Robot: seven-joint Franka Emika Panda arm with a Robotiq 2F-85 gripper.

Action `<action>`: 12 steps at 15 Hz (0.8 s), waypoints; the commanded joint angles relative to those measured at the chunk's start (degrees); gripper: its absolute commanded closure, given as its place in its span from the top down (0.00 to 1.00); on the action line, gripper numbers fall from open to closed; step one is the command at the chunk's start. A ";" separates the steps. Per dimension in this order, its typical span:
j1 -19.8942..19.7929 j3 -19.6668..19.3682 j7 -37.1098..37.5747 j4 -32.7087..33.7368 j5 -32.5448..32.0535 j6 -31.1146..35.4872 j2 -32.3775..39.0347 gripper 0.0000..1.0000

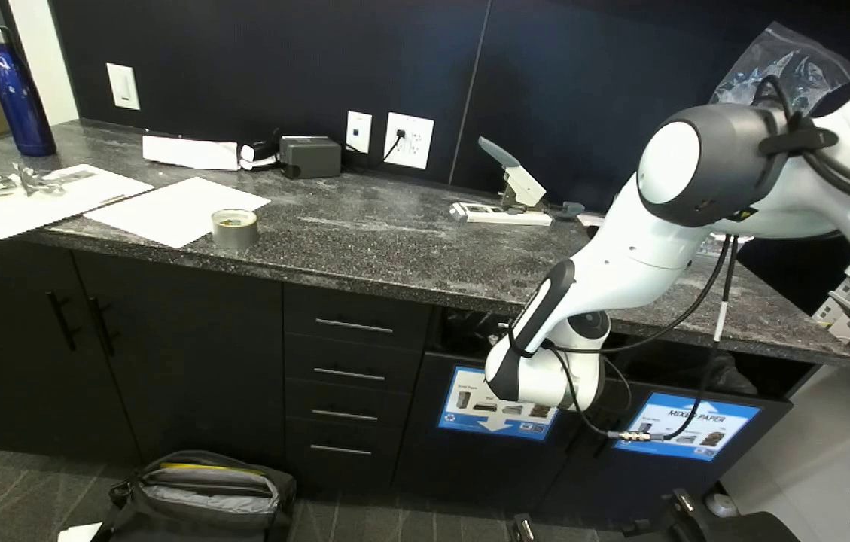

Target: Put the papers on the countertop in the trash cans

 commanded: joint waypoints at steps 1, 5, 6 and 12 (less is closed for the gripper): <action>-0.93 0.66 -0.32 2.06 0.21 2.01 1.31 0.33; -1.17 0.47 -0.47 1.13 0.19 1.98 0.57 0.61; -1.26 0.48 -0.52 0.56 0.11 1.93 0.05 0.68; -1.53 1.11 -0.65 -5.28 -1.26 6.83 -3.89 1.00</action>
